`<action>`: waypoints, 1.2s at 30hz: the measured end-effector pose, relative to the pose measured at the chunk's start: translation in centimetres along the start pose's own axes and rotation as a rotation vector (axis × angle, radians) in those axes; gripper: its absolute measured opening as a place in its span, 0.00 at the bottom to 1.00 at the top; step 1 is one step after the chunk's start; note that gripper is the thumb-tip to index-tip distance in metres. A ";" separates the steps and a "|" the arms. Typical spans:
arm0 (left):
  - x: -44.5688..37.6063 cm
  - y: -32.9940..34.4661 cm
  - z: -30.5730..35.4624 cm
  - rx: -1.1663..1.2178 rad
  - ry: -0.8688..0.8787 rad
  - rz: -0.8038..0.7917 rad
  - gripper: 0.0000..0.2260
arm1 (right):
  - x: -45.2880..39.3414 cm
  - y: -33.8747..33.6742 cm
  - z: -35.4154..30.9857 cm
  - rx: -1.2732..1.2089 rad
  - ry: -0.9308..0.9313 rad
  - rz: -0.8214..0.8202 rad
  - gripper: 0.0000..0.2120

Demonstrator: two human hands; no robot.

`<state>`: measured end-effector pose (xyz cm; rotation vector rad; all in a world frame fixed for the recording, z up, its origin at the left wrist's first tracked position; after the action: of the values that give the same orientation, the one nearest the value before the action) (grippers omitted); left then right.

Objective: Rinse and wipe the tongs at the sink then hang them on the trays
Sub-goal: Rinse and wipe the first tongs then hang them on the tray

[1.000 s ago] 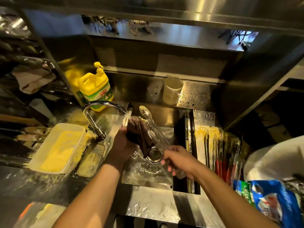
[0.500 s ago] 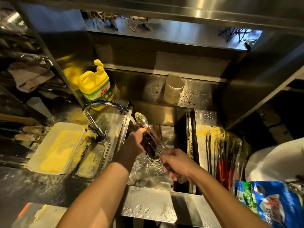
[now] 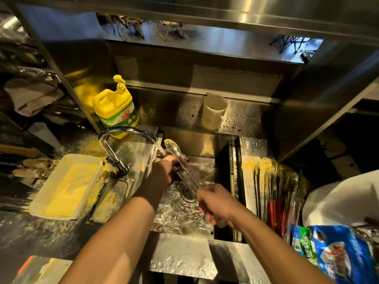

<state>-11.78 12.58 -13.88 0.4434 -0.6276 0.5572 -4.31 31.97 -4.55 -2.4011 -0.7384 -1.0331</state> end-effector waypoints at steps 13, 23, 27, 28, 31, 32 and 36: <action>-0.1 -2.2 -1.5 0.120 0.019 0.002 0.12 | 2.6 -4.9 1.2 0.152 0.051 0.042 0.28; 3.6 -4.6 -2.5 0.159 0.457 -0.253 0.18 | -0.3 -4.6 -0.8 0.373 -0.060 0.317 0.35; 4.7 -3.9 -2.0 0.454 0.375 -0.471 0.12 | -0.6 -3.7 -0.1 0.453 -0.078 0.287 0.24; 5.0 -3.8 -1.7 0.450 0.390 -0.517 0.10 | -0.7 -3.6 0.1 0.400 -0.061 0.237 0.24; 5.4 -3.0 -1.7 0.352 0.271 -0.335 0.10 | -0.8 -2.9 0.2 0.318 0.019 0.137 0.23; 5.1 -2.5 -1.8 0.358 0.200 -0.250 0.14 | -0.8 -2.6 0.1 0.291 0.043 0.118 0.23; 4.0 -1.4 -1.2 0.266 0.058 -0.071 0.10 | -0.7 -1.9 -0.1 0.213 0.075 0.062 0.28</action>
<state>-7.74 13.48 -12.47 0.6950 -0.4813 0.5863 -5.91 33.17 -4.69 -2.1780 -0.7049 -0.9625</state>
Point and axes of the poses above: each hand's wrist, its own x-axis away from the middle knuckle, its own y-axis out of the palm, z = x × y, the point moved 1 cm from there along -x, towards the middle knuckle, and after that the axes turned 9 degrees about y, right-handed, at the moved point
